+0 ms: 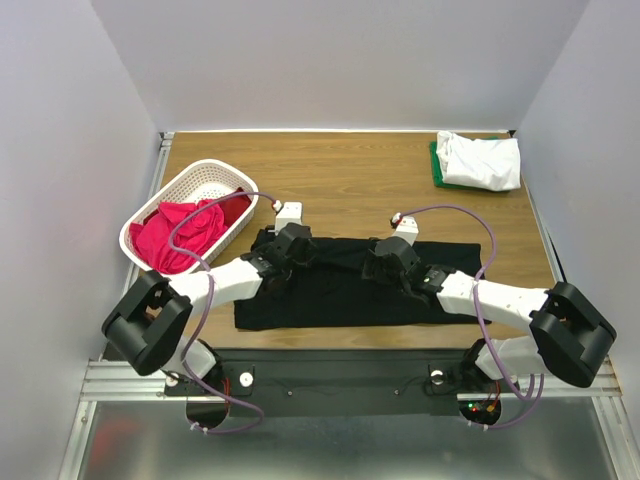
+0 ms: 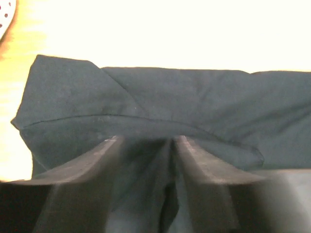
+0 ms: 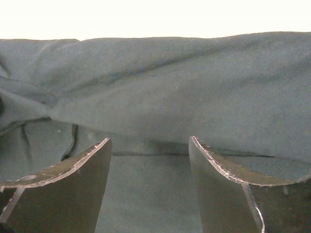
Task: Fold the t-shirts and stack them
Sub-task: Fold the tshirt
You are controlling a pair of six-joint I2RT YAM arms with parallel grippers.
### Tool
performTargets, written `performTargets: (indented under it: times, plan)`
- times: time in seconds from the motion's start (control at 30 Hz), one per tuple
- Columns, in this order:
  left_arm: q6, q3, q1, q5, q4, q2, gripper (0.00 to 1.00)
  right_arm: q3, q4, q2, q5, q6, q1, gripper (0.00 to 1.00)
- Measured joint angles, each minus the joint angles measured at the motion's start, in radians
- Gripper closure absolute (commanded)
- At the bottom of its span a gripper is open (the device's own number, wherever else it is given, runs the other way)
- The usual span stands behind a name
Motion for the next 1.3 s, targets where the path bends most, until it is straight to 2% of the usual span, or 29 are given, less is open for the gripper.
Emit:
performTargets:
  times: [0.17,0.3,0.47,0.7,0.93,1.3]
  plan:
    - [0.013,0.015,0.003,-0.035,-0.018,-0.015,0.21,-0.003,0.0,0.0,0.0,0.0,0.0,0.28]
    - [0.014,0.015,0.004,-0.088,-0.052,-0.074,0.21,-0.014,0.0,0.011,0.0,0.001,0.0,0.28]
    - [0.0,0.022,0.003,-0.129,-0.106,-0.116,0.26,-0.014,0.0,0.037,-0.004,0.001,0.0,0.28]
    - [-0.042,0.022,-0.09,-0.055,-0.129,-0.212,0.27,-0.014,0.0,0.037,-0.004,0.001,0.0,0.28]
    - [-0.126,0.01,-0.195,0.0,-0.173,-0.152,0.27,-0.014,0.0,0.037,-0.005,0.002,0.0,0.28]
    - [-0.205,0.008,-0.199,-0.067,-0.299,-0.066,0.26,-0.015,0.0,0.036,-0.008,0.003,0.0,0.27]
